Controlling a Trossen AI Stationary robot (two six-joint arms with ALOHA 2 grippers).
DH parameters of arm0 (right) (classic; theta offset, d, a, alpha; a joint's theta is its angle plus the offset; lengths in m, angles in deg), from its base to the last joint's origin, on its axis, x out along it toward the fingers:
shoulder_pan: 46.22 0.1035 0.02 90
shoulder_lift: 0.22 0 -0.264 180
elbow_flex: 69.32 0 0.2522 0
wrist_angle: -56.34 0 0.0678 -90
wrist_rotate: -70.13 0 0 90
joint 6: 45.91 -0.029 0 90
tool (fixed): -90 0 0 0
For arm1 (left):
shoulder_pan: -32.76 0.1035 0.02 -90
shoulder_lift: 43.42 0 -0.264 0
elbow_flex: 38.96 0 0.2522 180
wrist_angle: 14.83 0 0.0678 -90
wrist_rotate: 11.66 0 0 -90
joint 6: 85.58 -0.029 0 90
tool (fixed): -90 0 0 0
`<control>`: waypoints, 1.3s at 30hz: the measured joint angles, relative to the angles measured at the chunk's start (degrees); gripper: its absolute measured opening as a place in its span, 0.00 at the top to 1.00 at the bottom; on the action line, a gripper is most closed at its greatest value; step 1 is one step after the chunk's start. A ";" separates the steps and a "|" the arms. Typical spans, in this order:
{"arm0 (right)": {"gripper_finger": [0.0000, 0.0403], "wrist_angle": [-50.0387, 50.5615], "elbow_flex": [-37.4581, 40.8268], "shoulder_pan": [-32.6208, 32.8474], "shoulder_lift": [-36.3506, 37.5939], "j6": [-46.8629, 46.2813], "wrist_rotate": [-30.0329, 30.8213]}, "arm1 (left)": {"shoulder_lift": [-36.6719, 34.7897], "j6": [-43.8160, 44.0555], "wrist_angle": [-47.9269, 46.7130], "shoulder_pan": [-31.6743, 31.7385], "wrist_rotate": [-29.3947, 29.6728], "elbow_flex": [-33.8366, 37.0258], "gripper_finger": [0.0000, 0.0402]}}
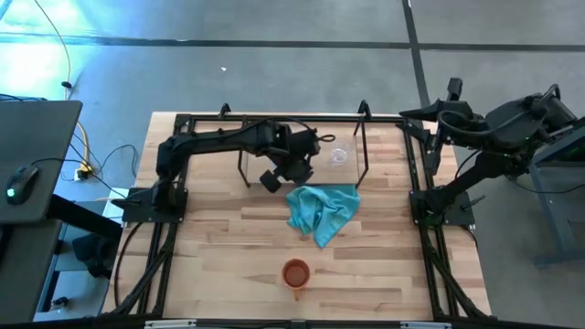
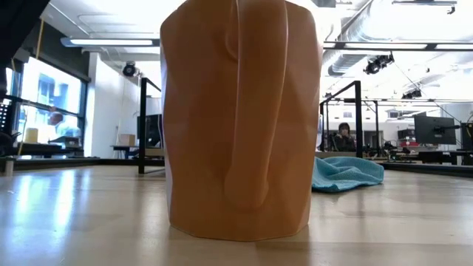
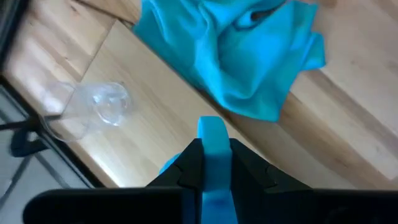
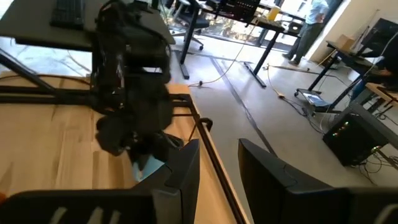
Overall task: Stack small to large cups/mugs on shelf
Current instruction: Put the blue mug on the shelf
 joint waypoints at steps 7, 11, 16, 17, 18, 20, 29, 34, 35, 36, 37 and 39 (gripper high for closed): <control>0.75 1.69 0.28 0.00 -0.63 -0.02 -1.55 | 2.61 -3.61 -1.32 1.71 0.55 0.08 0.90; 0.75 2.38 0.28 0.00 -0.82 -0.02 -1.96 | 3.68 -6.03 -0.45 2.50 0.89 0.08 0.90; 0.75 2.39 0.28 0.00 -0.84 -0.02 -2.04 | 4.40 -8.91 1.54 3.69 2.27 0.04 0.90; 0.75 2.39 0.28 0.00 -0.84 -0.02 -2.39 | 4.58 -9.58 2.35 3.74 2.59 0.01 0.90; 0.75 2.43 0.28 0.00 -0.84 0.00 -2.85 | 4.81 -9.86 2.58 3.77 2.80 0.03 0.90; 0.75 2.61 0.28 0.00 -0.88 0.00 -3.50 | 5.17 -10.22 2.51 4.02 2.62 0.10 0.90; 0.75 4.32 0.33 0.00 -1.48 -0.07 -4.35 | 7.18 -13.58 3.09 3.97 3.03 0.08 0.90; 0.75 4.64 0.33 0.00 -1.50 -0.44 -4.56 | 7.89 -15.90 3.71 3.97 4.37 0.12 0.90; 0.75 4.64 0.33 0.00 -1.52 -0.44 -4.70 | 7.91 -16.00 4.09 3.97 4.39 0.08 0.90; 0.75 4.64 0.33 0.00 -1.52 -0.44 -4.95 | 8.02 -16.00 4.32 3.97 4.44 0.00 0.90; 0.75 4.64 0.33 0.00 -1.52 -0.45 -5.25 | 8.20 -15.99 4.17 3.97 4.52 0.00 0.90; 0.75 4.67 0.33 0.00 -1.52 -0.46 -5.93 | 8.53 -15.98 3.30 3.97 4.53 0.10 0.90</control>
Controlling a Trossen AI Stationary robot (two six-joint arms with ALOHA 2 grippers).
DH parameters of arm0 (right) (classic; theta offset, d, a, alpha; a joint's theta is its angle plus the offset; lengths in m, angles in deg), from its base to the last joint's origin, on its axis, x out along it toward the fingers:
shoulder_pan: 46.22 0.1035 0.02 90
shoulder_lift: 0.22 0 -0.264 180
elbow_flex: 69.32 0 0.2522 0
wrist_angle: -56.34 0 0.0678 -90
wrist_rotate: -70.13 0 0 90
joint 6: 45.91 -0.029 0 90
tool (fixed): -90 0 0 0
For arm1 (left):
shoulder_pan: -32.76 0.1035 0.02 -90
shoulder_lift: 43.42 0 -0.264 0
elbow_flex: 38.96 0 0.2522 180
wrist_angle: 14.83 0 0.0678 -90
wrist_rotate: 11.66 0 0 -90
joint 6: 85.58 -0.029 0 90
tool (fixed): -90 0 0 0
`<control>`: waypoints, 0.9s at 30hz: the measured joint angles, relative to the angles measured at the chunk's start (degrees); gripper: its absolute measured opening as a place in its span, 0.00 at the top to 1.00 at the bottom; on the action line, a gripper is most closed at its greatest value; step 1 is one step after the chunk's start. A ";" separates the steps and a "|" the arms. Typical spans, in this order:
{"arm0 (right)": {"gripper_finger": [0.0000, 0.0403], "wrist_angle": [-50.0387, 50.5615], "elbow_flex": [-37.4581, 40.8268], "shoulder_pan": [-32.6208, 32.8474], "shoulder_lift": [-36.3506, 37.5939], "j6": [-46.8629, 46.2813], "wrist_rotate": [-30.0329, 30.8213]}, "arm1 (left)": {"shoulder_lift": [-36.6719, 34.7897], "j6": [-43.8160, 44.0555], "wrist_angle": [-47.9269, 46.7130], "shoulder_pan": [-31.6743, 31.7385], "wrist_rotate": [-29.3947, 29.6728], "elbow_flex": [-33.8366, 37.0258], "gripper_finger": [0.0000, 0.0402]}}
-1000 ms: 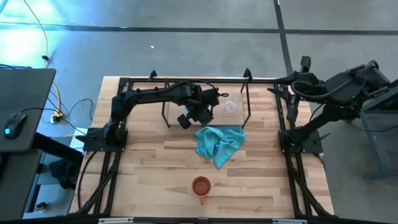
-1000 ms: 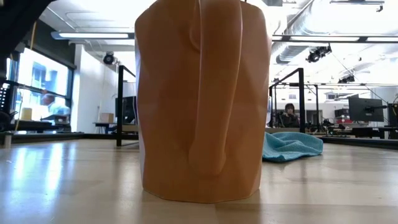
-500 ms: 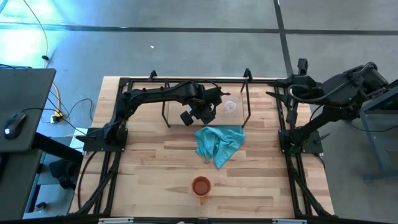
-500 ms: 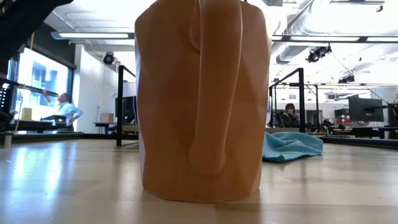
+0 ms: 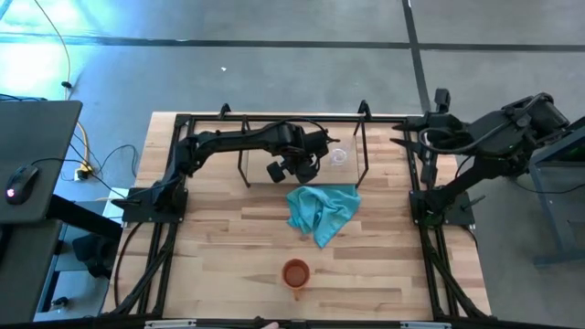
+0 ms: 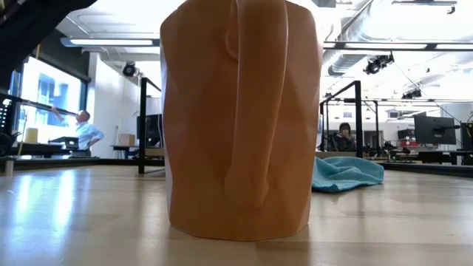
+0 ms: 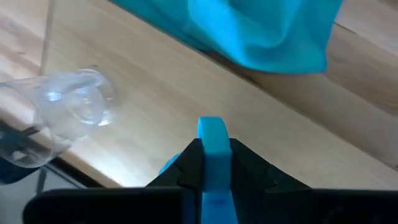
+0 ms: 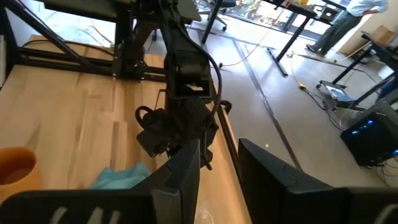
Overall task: Stack small to large cups/mugs on shelf
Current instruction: Put the blue mug on the shelf
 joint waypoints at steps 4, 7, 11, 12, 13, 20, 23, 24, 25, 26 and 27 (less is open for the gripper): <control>0.75 0.02 0.00 0.00 -0.24 0.00 -0.75 | 0.61 0.00 -0.41 -0.07 0.54 -0.02 0.90; 0.75 0.34 0.00 0.00 -0.42 0.00 -1.43 | 0.63 0.00 -0.78 -0.07 0.26 -0.02 0.90; 0.75 0.39 0.00 0.00 -0.53 0.00 -2.16 | 0.63 0.32 -0.86 -0.17 -0.24 -0.02 0.90; 0.75 0.39 0.00 0.00 -0.59 0.00 -2.28 | 0.63 0.63 -0.86 -0.17 -0.24 -0.02 0.90; 0.75 0.41 0.00 0.00 -0.61 0.00 -2.39 | 0.63 1.02 -0.87 -0.17 -0.24 -0.02 0.90; 0.75 0.39 0.00 0.00 -0.81 -0.59 -2.63 | 0.63 9.30 1.55 0.00 -2.75 -0.02 0.90; 0.75 0.39 0.00 0.00 -0.81 -1.25 -2.63 | 0.63 12.12 2.69 0.00 -4.01 -0.02 0.90; 0.75 0.38 0.00 0.00 -0.79 -1.25 -2.63 | 0.63 12.59 2.75 0.00 -4.14 -0.02 0.90; 0.75 0.37 0.00 0.00 -0.81 -1.27 -2.63 | 0.63 13.03 2.94 0.00 -4.14 -0.02 0.90; 0.75 0.36 0.00 0.00 -0.81 -1.51 -2.64 | 0.63 13.43 3.03 0.00 -4.15 -0.02 0.90; 0.75 0.35 0.00 0.00 -0.81 -1.97 -2.64 | 0.63 13.55 2.97 0.00 -4.16 -0.02 0.90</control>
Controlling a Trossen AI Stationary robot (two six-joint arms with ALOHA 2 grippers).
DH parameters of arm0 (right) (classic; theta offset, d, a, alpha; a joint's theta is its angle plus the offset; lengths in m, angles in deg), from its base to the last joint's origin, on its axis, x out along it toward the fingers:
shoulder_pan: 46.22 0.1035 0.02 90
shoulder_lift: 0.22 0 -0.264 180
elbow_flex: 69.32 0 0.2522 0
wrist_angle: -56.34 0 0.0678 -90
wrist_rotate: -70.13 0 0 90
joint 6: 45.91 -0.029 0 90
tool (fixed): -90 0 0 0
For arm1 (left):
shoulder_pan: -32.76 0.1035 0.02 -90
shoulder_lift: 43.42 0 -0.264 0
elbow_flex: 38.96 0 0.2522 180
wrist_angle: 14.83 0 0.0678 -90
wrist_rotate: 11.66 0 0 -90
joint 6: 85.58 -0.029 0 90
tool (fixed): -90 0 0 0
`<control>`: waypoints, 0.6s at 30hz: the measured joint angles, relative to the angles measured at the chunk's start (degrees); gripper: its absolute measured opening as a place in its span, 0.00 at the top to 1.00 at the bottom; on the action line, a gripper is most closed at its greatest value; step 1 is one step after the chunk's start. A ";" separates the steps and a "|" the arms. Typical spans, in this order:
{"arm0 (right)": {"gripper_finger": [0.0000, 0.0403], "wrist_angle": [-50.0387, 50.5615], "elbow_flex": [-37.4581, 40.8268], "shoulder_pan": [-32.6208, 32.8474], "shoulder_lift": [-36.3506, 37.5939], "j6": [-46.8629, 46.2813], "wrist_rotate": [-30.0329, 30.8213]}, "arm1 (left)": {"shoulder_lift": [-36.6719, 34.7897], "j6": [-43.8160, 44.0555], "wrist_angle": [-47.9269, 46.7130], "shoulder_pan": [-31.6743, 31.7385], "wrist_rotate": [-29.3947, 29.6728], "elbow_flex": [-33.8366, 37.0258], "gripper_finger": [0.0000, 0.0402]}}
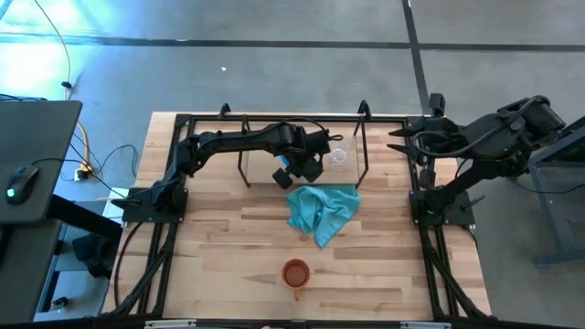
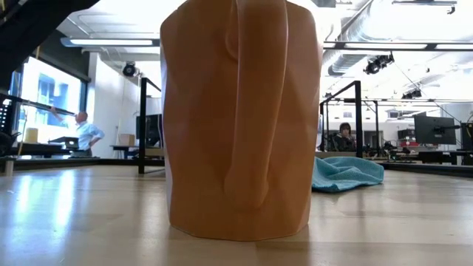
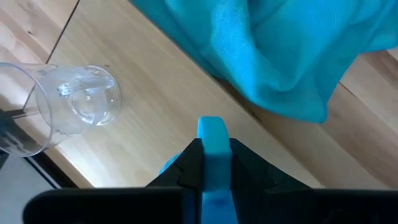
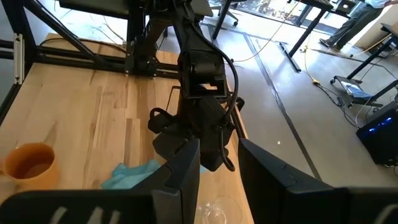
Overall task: Stack small to large cups/mugs on shelf
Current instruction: Put the blue mug on the shelf
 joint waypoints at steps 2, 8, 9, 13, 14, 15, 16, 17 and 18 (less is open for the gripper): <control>0.75 0.00 0.00 0.00 0.00 -0.90 -0.01 | 0.00 0.00 -0.09 0.00 0.00 0.00 0.90; 0.75 0.00 0.00 0.00 0.02 -2.69 -0.23 | 0.00 0.02 -1.21 0.00 0.07 0.00 0.90; 0.75 0.00 0.00 0.00 -0.03 -2.71 -0.25 | 0.00 0.13 -1.67 0.00 0.07 0.00 0.90; 0.75 0.00 0.00 0.00 -0.46 -2.75 -1.05 | 0.00 0.79 -3.17 -0.07 -0.04 0.00 0.90; 0.75 -0.02 0.00 0.00 -0.60 -2.95 -1.29 | -0.02 1.19 -3.58 -0.07 -0.17 0.00 0.90; 0.75 0.00 0.00 0.01 -0.67 -2.95 -1.31 | -0.07 1.50 -4.03 -0.07 -0.20 0.00 0.90; 0.75 -0.01 0.00 0.00 -0.78 -2.83 -1.44 | -0.24 1.63 -4.67 -0.07 -0.22 0.00 0.90; 0.75 0.00 0.00 0.00 -0.96 -2.69 -1.52 | -0.38 1.91 -5.08 -0.07 -0.35 0.00 0.90; 0.75 0.00 0.00 0.00 -1.02 -2.65 -1.55 | -0.51 2.07 -4.98 -0.07 -0.41 -0.01 0.90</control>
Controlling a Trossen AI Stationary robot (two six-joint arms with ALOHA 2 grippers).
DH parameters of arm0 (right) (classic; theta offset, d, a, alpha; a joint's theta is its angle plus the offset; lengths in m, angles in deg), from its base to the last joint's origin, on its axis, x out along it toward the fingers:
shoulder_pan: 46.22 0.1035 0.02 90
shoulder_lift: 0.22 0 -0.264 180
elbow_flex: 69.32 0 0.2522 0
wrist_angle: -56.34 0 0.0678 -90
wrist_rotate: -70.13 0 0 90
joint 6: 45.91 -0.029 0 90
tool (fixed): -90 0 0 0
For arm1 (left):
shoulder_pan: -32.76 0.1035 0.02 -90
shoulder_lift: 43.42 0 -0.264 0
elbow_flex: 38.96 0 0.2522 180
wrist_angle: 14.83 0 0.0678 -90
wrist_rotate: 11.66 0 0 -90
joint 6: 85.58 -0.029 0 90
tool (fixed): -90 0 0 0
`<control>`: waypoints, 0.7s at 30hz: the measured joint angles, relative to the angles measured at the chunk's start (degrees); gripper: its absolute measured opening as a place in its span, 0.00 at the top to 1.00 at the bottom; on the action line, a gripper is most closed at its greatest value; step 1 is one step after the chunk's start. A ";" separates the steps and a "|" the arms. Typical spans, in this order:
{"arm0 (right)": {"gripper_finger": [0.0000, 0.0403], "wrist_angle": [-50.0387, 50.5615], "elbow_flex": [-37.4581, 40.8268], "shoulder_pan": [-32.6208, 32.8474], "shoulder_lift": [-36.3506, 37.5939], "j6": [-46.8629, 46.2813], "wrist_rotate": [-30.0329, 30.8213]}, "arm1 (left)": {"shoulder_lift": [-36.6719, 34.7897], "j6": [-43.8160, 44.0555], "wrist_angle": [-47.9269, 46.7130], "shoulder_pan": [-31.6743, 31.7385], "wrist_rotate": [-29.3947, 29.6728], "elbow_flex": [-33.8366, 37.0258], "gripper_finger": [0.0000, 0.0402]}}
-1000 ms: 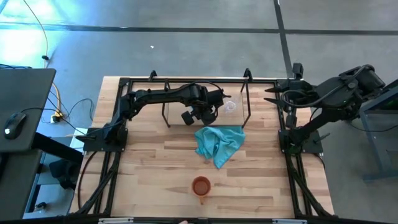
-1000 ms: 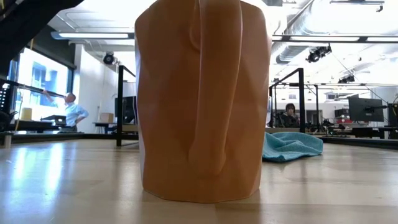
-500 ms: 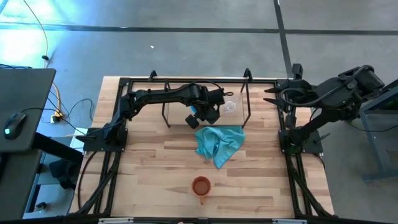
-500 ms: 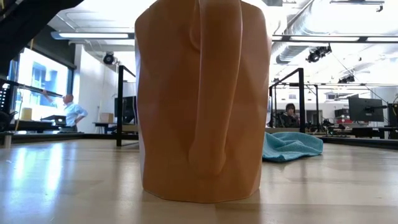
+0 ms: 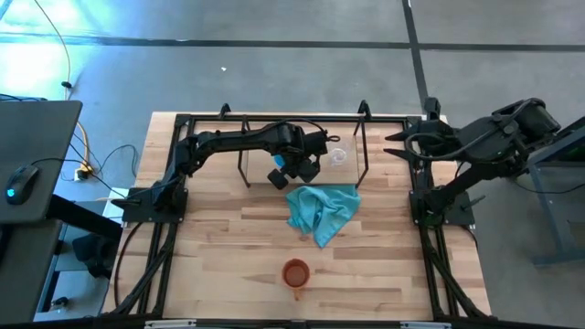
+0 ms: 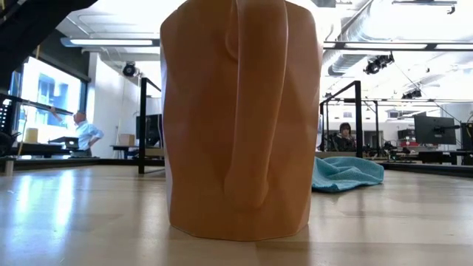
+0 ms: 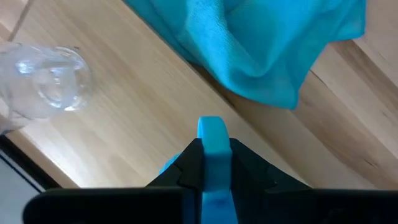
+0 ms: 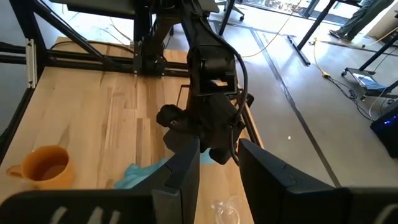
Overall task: Stack small to large cups/mugs on shelf
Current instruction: Put the blue mug on the shelf
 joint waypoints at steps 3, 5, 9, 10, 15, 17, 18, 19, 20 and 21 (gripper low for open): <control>0.75 0.01 0.00 0.00 -0.10 0.07 -0.21 | -0.32 0.55 -0.05 0.04 -0.01 0.01 0.90; 0.75 0.00 0.00 0.00 -0.17 0.13 -0.20 | -0.64 0.91 0.64 0.06 0.00 -0.01 0.90; 0.75 0.00 0.00 0.00 -0.38 0.13 -0.20 | -0.76 0.05 0.61 0.66 -0.24 -0.87 0.90; 0.75 0.00 0.00 0.00 -0.38 0.13 -0.20 | -0.87 -0.98 1.04 0.78 -0.20 -1.30 0.90; 0.75 0.00 0.00 0.00 -0.40 -0.03 -0.20 | -1.02 -6.25 1.24 2.05 0.07 -2.54 0.90; 0.75 0.00 0.00 0.00 -0.40 -0.34 -0.20 | -1.04 -7.17 1.21 2.37 0.00 -2.68 0.90; 0.75 0.01 0.00 0.00 -0.40 -0.37 -0.20 | -1.04 -7.67 0.97 2.37 0.05 -2.67 0.90; 0.75 0.00 0.00 0.00 -0.40 -0.34 -0.20 | -0.98 -8.16 0.67 2.41 -0.02 -2.65 0.90; 0.75 0.02 0.00 0.00 -0.40 -0.28 -0.20 | -0.98 -8.81 0.69 2.67 -0.37 -2.57 0.90; 0.75 0.00 0.00 0.00 -0.40 -0.09 -0.20 | -0.98 -9.63 0.86 2.71 -1.16 -2.55 0.90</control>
